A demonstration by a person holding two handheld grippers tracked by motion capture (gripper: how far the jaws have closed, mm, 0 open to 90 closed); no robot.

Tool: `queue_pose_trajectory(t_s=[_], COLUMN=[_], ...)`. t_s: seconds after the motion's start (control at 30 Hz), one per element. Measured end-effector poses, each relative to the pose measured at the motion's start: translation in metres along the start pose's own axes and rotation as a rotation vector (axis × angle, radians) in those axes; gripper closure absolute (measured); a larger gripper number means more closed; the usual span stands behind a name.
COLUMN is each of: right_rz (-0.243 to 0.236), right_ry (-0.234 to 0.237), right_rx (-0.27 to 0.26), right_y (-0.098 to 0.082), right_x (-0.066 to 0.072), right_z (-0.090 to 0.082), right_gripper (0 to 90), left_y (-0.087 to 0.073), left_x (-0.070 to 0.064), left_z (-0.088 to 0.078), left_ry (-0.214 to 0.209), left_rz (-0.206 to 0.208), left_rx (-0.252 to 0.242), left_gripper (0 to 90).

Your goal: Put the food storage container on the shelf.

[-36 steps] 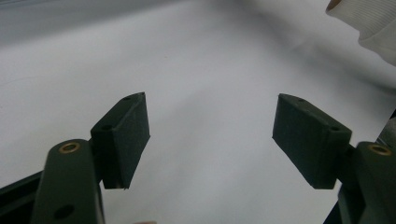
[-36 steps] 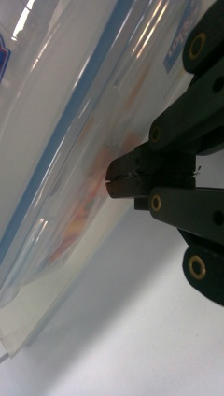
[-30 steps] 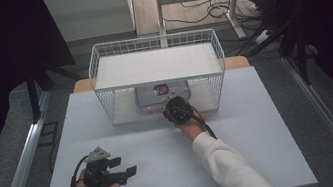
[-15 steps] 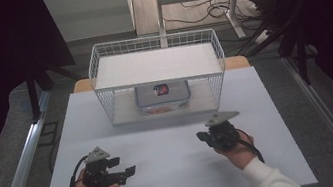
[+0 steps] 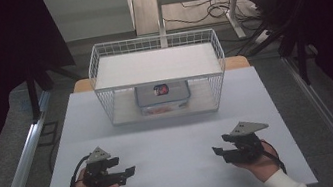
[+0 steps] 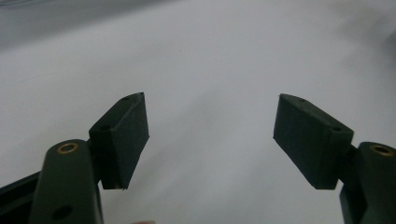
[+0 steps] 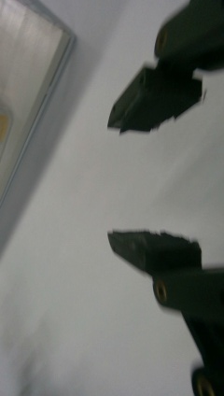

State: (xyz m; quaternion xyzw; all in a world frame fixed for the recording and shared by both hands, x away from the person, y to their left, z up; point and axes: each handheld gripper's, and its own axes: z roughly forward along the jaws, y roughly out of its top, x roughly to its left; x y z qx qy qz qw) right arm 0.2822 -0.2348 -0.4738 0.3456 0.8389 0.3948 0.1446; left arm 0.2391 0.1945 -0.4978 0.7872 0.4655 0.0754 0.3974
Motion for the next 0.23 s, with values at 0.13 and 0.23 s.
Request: queue_pose_trajectory(t_s=[0.13,0.23], right_rz=[-0.058,-0.047], right_ry=[-0.012,-0.025], right_rx=[0.008,0.008], right_y=[-0.0012,-0.0021], right_x=[0.0044,0.0031], right_z=[0.0011,0.001], right_gripper=[25.0,23.7], left_y=[-0.0001,0.0], left_x=[0.0003,0.0002], left_z=[0.0009,0.0011], left_ry=[0.003,0.003], left_rz=[0.0,-0.001], left_rx=[0.0,0.0], left_gripper=[25.5,25.5])
